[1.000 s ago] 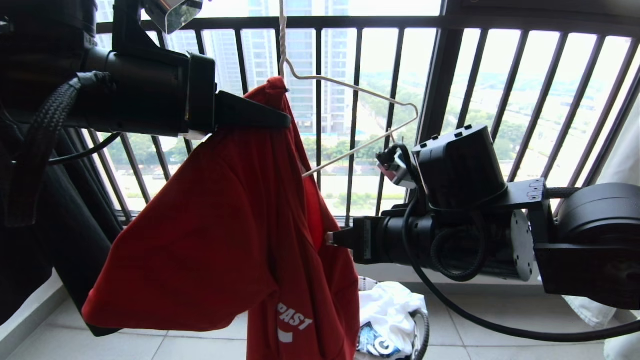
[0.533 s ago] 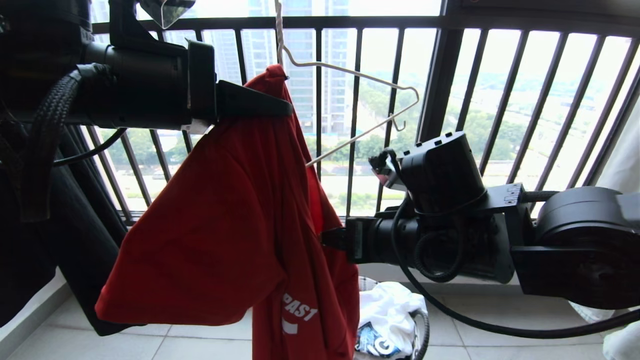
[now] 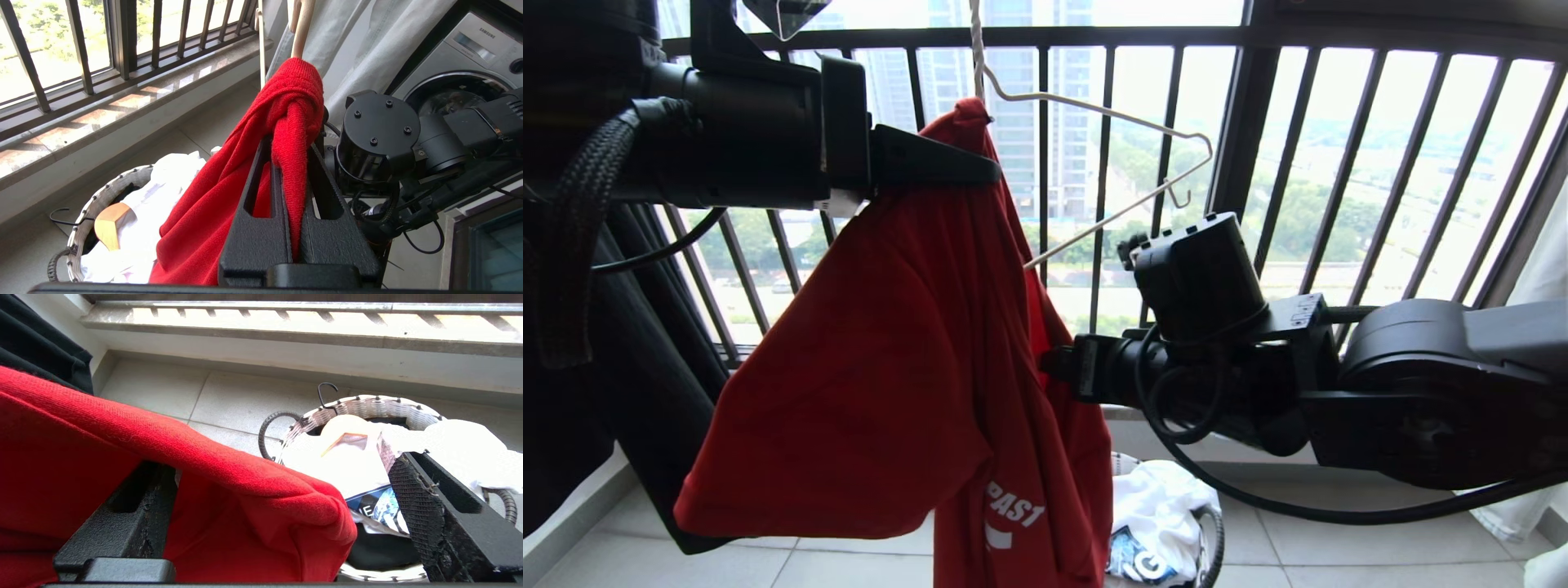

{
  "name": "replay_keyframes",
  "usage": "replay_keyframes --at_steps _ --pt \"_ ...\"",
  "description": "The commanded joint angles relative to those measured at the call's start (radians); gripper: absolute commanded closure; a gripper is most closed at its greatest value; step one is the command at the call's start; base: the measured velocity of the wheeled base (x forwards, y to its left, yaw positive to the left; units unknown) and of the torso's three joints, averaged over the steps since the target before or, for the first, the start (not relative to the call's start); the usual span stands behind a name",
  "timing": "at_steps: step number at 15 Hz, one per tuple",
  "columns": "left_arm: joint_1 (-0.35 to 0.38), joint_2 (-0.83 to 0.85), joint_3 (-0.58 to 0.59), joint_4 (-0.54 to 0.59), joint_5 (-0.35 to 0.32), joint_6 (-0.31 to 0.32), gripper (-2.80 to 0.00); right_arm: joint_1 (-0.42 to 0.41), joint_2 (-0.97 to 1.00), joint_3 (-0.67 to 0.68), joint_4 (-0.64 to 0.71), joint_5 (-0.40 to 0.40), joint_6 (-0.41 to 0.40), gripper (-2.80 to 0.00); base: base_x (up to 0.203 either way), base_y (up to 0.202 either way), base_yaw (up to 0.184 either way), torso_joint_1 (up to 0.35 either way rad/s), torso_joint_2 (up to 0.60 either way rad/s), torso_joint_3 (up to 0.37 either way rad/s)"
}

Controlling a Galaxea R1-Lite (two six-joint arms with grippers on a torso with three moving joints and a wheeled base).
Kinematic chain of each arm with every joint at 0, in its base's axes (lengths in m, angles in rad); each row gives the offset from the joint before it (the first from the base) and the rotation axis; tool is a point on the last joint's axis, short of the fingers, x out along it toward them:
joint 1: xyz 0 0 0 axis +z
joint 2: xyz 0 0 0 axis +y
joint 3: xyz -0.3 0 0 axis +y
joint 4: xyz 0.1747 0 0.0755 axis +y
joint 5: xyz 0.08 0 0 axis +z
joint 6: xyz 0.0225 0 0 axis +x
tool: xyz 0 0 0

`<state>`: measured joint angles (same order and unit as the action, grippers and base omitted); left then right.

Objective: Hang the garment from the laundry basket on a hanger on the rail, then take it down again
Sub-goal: Hang the clothes on the clothes rack

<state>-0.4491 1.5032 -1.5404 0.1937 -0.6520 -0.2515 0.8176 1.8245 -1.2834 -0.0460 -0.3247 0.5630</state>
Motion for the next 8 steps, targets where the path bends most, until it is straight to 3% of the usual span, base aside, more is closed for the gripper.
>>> replay_keyframes --at_steps 1,4,8 --pt "0.003 -0.001 0.002 -0.028 0.005 -0.011 0.0 0.007 0.015 0.0 0.007 -0.094 -0.05 -2.8 0.0 0.0 0.0 0.0 0.0 0.0" --pt "0.004 0.002 0.005 -0.056 0.057 -0.029 0.0 0.005 -0.003 0.025 0.01 -0.179 -0.134 -2.8 0.0 0.0 0.0 0.0 0.0 0.0" --pt "0.006 -0.001 0.008 -0.062 0.061 -0.029 0.0 -0.053 0.001 0.023 0.009 -0.205 -0.184 -2.8 0.0 0.0 0.0 0.0 0.0 0.0"
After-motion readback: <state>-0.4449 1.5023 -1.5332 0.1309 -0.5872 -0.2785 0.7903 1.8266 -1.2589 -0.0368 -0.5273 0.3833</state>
